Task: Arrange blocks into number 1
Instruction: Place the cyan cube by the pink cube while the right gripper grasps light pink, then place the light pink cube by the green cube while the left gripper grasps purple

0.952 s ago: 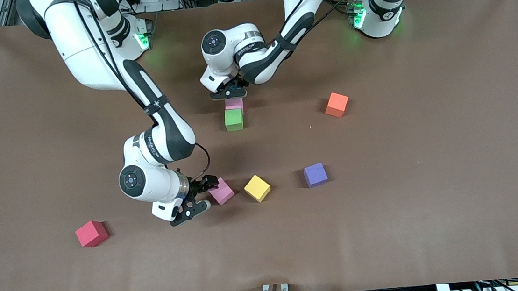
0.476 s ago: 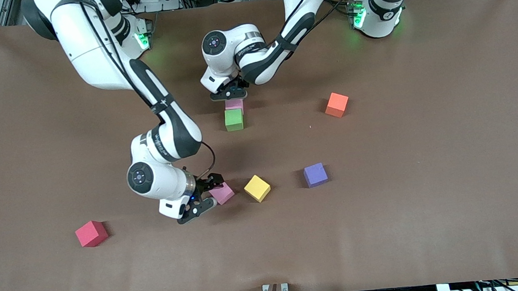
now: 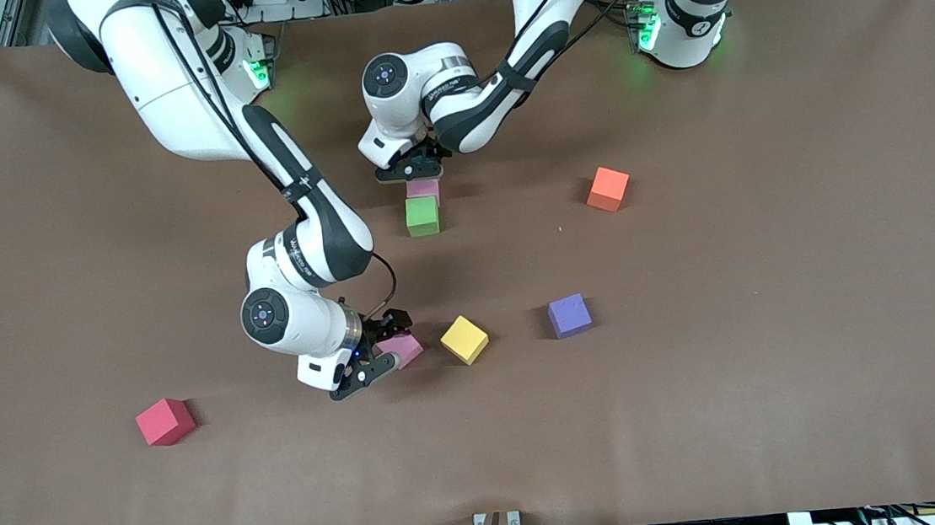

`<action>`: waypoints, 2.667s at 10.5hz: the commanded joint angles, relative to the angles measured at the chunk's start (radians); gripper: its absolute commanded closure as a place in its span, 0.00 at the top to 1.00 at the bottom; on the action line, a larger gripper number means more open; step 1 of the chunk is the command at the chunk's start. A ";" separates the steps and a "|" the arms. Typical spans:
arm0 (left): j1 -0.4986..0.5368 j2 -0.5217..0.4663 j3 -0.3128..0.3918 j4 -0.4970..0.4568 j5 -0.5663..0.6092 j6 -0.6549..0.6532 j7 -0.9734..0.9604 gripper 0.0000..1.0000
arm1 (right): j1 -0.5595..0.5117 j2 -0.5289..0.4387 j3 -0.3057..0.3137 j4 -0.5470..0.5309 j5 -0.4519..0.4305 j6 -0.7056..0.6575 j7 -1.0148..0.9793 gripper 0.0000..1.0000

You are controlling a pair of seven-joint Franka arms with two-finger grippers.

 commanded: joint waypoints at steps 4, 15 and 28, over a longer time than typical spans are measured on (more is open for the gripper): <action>0.002 -0.171 -0.008 -0.024 0.010 -0.174 -0.037 1.00 | 0.021 0.034 0.001 0.019 0.003 0.004 -0.022 1.00; 0.540 -0.366 -0.036 -0.194 -0.036 -0.201 0.446 1.00 | 0.010 -0.065 -0.012 -0.071 0.016 -0.019 0.055 0.35; 0.543 0.019 0.098 0.166 -0.038 -0.107 0.282 1.00 | 0.282 -0.252 -0.048 -0.391 0.002 -0.024 0.625 0.39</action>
